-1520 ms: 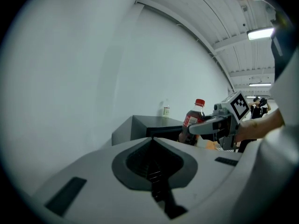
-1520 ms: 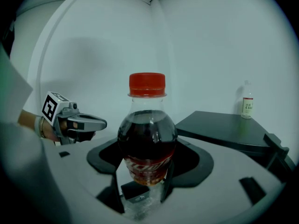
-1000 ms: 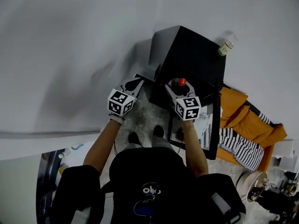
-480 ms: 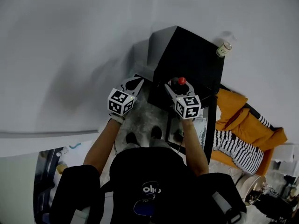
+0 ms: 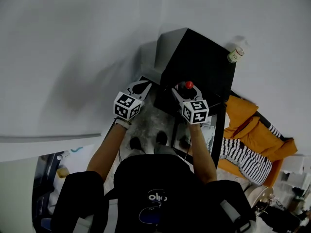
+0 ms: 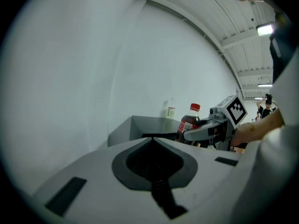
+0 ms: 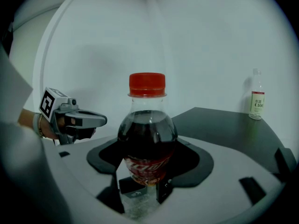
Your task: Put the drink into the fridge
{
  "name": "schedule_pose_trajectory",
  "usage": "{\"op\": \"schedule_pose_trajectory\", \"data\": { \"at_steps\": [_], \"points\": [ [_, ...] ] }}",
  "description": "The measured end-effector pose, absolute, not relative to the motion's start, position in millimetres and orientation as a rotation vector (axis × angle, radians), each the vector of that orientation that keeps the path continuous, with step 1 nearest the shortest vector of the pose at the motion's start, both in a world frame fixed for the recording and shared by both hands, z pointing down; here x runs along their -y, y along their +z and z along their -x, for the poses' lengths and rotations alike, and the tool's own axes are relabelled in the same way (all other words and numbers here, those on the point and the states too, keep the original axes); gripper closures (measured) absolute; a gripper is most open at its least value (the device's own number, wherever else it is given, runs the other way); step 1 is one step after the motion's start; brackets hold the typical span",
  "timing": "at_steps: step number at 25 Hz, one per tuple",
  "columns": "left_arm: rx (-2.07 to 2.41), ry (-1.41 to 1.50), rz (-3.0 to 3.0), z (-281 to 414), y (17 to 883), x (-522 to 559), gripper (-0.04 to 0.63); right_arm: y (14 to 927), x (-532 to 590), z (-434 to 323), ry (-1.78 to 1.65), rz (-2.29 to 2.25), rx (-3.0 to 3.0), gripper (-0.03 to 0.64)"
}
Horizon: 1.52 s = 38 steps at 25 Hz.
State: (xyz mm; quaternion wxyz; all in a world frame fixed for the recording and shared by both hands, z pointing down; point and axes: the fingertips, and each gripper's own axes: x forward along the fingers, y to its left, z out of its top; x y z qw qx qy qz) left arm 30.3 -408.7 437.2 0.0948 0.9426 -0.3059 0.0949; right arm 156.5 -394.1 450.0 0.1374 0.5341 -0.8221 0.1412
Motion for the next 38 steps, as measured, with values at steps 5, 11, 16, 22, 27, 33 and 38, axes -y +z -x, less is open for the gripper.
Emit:
{"op": "schedule_pose_trajectory", "data": {
  "at_steps": [5, 11, 16, 22, 27, 33, 38],
  "points": [
    [0.913, 0.276, -2.767, -28, 446, 410, 0.589, 459, 399, -154, 0.412, -1.514, 2.367, 0.305],
    [0.926, 0.275, -2.725, -19, 465, 411, 0.589, 480, 402, -144, 0.433, -1.467, 2.352, 0.305],
    [0.920, 0.289, -2.714, -16, 485, 417, 0.589, 502, 411, -138, 0.441, -1.431, 2.336, 0.305],
    [0.894, 0.339, -2.709, -8, 526, 422, 0.589, 539, 416, -128, 0.460, -1.388, 2.317, 0.305],
    [0.855, 0.350, -2.721, -4, 555, 426, 0.589, 571, 422, -123, 0.469, -1.398, 2.296, 0.305],
    [0.757, 0.344, -2.768, -2, 591, 421, 0.589, 615, 421, -119, 0.471, -1.483, 2.244, 0.305],
    [0.634, 0.385, -2.817, -17, 617, 418, 0.589, 650, 412, -129, 0.510, -1.603, 2.194, 0.305]
  ]
}}
